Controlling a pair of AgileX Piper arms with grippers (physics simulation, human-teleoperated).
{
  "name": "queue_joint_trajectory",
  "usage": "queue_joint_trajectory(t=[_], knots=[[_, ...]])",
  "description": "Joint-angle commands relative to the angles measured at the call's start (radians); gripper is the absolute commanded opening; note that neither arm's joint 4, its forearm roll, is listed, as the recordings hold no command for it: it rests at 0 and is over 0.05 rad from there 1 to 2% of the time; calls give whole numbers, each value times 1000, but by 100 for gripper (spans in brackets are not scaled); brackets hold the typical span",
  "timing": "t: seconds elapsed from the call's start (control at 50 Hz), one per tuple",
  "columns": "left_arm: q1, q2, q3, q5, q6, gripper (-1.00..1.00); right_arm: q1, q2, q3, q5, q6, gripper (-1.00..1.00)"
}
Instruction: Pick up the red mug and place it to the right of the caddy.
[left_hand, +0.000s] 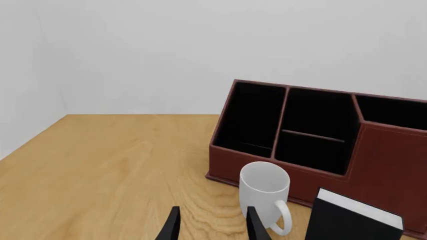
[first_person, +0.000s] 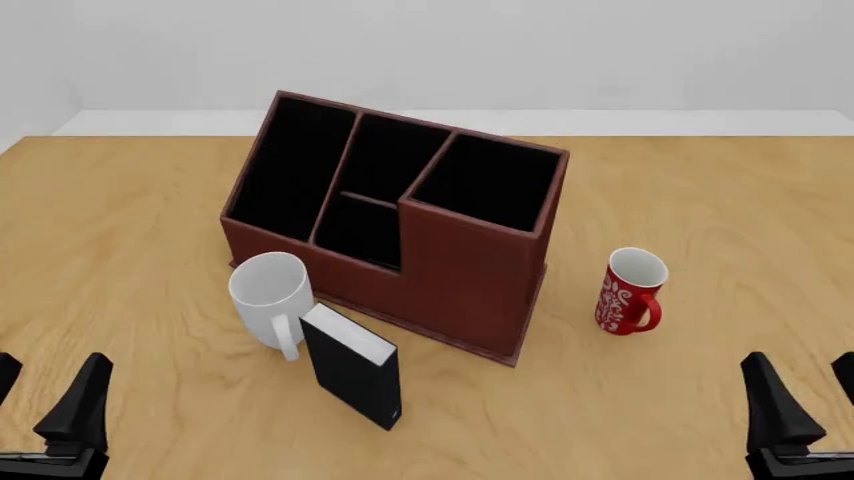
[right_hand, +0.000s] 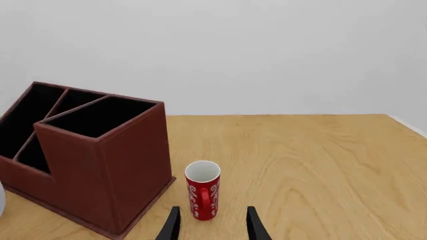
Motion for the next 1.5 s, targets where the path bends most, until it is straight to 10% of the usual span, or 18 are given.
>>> queue_joint_trajectory(t=[0.02, 0.46, 1.5], knots=[[0, 0, 0, 0, 0, 100, -6, 31, -2, 0, -44, 100], [0, 0, 0, 0, 0, 100, 38, 200, -234, 102, 4, 100], [0, 0, 0, 0, 0, 100, -5, 880, -232, -329, -78, 100]])
